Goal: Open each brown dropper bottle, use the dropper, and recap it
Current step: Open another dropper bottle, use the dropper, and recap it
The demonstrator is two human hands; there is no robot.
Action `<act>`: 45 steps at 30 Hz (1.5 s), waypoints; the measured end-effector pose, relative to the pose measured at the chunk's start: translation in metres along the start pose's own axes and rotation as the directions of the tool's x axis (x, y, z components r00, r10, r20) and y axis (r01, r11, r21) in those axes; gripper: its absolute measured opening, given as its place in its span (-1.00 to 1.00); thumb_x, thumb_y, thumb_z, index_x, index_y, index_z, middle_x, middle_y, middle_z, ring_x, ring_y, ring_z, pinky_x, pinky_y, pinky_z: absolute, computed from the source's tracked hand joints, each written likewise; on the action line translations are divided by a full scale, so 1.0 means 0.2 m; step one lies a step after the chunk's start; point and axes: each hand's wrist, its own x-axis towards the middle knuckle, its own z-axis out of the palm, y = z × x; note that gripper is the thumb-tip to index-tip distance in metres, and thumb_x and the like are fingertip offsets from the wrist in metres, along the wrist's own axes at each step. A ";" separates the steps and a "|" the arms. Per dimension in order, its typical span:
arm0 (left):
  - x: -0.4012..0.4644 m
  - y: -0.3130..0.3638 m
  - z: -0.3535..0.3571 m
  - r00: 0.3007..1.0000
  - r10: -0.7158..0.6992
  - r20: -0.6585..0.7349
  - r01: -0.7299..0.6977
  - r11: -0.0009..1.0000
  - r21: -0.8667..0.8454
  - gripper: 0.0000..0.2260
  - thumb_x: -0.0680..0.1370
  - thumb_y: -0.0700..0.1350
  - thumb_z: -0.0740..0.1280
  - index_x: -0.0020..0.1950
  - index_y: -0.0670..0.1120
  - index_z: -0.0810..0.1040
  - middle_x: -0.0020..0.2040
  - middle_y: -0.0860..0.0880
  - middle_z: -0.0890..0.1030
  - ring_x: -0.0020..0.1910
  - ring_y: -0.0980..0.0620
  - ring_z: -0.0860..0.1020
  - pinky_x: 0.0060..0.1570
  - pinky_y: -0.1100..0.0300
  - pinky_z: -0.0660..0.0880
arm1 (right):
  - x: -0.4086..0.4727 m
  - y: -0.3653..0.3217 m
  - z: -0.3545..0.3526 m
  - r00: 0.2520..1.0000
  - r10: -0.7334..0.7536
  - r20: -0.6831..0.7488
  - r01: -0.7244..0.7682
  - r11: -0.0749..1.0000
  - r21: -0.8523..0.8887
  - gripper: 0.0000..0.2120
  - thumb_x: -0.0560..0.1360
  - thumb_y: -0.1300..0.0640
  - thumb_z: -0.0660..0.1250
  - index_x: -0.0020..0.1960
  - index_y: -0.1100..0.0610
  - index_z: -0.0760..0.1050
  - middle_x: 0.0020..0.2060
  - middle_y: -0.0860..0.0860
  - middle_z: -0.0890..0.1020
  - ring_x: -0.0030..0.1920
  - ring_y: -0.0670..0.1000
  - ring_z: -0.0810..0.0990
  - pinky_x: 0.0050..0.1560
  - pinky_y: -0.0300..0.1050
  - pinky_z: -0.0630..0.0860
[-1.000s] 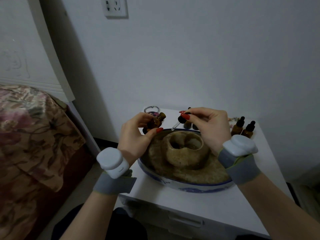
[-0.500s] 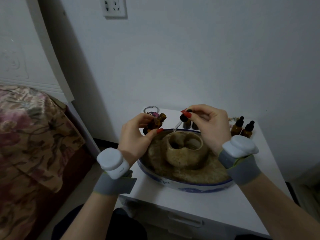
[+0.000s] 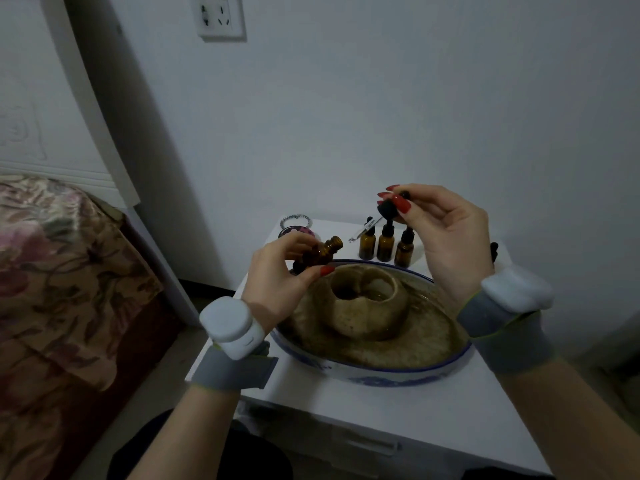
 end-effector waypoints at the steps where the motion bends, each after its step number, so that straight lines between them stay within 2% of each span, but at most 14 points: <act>1: 0.00 0.00 0.00 1.000 0.009 0.003 -0.009 1.000 -0.003 -0.70 0.39 -0.09 0.54 0.09 -0.05 0.62 -0.01 0.04 0.66 0.05 0.09 0.60 0.16 0.12 0.53 | 0.00 0.00 -0.01 1.000 0.002 0.001 -0.002 1.000 0.015 -0.88 0.50 0.28 0.37 0.02 0.20 0.63 -0.02 0.07 0.71 0.02 0.06 0.69 0.13 -0.06 0.59; 7: 0.00 0.01 0.03 0.997 0.062 0.049 -0.061 0.998 -0.030 -0.74 0.38 -0.13 0.54 0.01 0.05 0.60 -0.05 0.12 0.65 0.02 0.16 0.60 0.08 0.41 0.48 | 0.00 0.01 -0.04 1.000 -0.005 0.022 0.004 0.998 0.059 -0.88 0.51 0.27 0.37 0.00 0.15 0.64 -0.03 0.06 0.71 0.01 0.06 0.69 0.06 -0.15 0.60; 13: -0.01 0.04 0.05 0.994 0.093 0.065 -0.089 0.994 -0.058 -0.72 0.39 -0.13 0.53 0.01 0.12 0.57 -0.07 0.19 0.62 0.01 0.22 0.58 0.04 0.54 0.42 | -0.01 0.02 -0.05 0.999 0.002 0.035 -0.002 1.000 0.017 -0.85 0.50 0.28 0.36 -0.01 0.09 0.64 -0.04 0.01 0.72 0.03 0.03 0.68 0.11 -0.11 0.59; 21: -0.02 0.08 0.06 0.987 0.121 0.109 -0.107 0.986 -0.125 -0.73 0.41 -0.12 0.51 0.08 0.02 0.60 -0.03 0.10 0.65 0.04 0.20 0.59 0.10 0.43 0.46 | -0.03 0.03 -0.05 0.996 0.043 0.079 -0.038 0.997 -0.064 -0.83 0.50 0.29 0.36 0.04 0.13 0.63 -0.02 -0.01 0.70 0.04 -0.04 0.67 0.11 -0.20 0.57; 25: -0.02 0.09 0.06 0.987 0.131 0.098 -0.116 0.983 -0.144 -0.73 0.41 -0.11 0.50 0.09 0.04 0.60 -0.02 0.11 0.65 0.05 0.20 0.59 0.11 0.43 0.46 | -0.05 0.04 -0.01 0.991 0.070 0.114 -0.066 0.997 -0.043 -0.82 0.49 0.31 0.36 0.00 0.10 0.63 -0.07 0.00 0.71 -0.05 0.00 0.68 -0.09 -0.32 0.57; 27: -0.02 0.09 0.06 0.987 0.135 0.088 -0.122 0.982 -0.141 -0.72 0.41 -0.13 0.50 0.09 0.04 0.60 -0.02 0.10 0.65 0.04 0.20 0.59 0.10 0.43 0.46 | -0.07 0.05 0.00 0.987 0.084 0.134 -0.078 0.996 -0.048 -0.81 0.49 0.33 0.36 -0.01 0.08 0.62 -0.07 0.02 0.71 -0.03 -0.01 0.68 -0.11 -0.32 0.57; 32: -0.02 0.09 0.06 0.989 0.123 0.088 -0.111 0.985 -0.133 -0.71 0.42 -0.17 0.51 0.13 -0.06 0.62 0.00 0.04 0.66 0.03 0.17 0.60 0.11 0.41 0.47 | -0.08 0.06 0.02 0.983 0.100 0.154 -0.090 0.993 -0.072 -0.82 0.49 0.31 0.36 0.00 0.08 0.61 -0.04 0.02 0.70 0.02 -0.03 0.67 -0.03 -0.28 0.58; 37: -0.03 0.09 0.05 0.988 0.116 0.103 -0.104 0.987 -0.120 -0.71 0.42 -0.13 0.50 0.13 -0.04 0.62 0.00 0.07 0.66 0.03 0.19 0.59 0.10 0.44 0.46 | -0.09 0.06 0.02 0.980 0.075 0.182 -0.054 0.992 -0.114 -0.78 0.50 0.31 0.35 0.04 0.03 0.59 0.01 -0.02 0.68 0.05 -0.08 0.66 0.08 -0.20 0.59; 42: -0.03 0.09 0.05 0.989 0.116 0.094 -0.104 0.987 -0.123 -0.74 0.42 -0.15 0.50 0.10 -0.03 0.64 -0.04 0.09 0.66 0.00 0.23 0.59 0.10 0.41 0.46 | -0.09 0.06 0.00 0.973 0.034 0.227 0.024 0.968 -0.248 -0.80 0.53 0.31 0.32 0.07 0.10 0.60 0.00 -0.03 0.67 0.07 -0.07 0.64 0.16 -0.05 0.58; 45: -0.03 0.09 0.05 0.989 0.115 0.096 -0.105 0.989 -0.106 -0.74 0.42 -0.16 0.50 0.09 0.00 0.63 -0.05 0.14 0.64 0.00 0.23 0.59 0.10 0.42 0.46 | -0.09 0.06 -0.01 0.963 0.030 0.269 0.064 0.941 -0.333 -0.80 0.54 0.30 0.30 0.07 0.09 0.60 -0.02 -0.04 0.66 0.08 -0.08 0.62 0.18 -0.04 0.56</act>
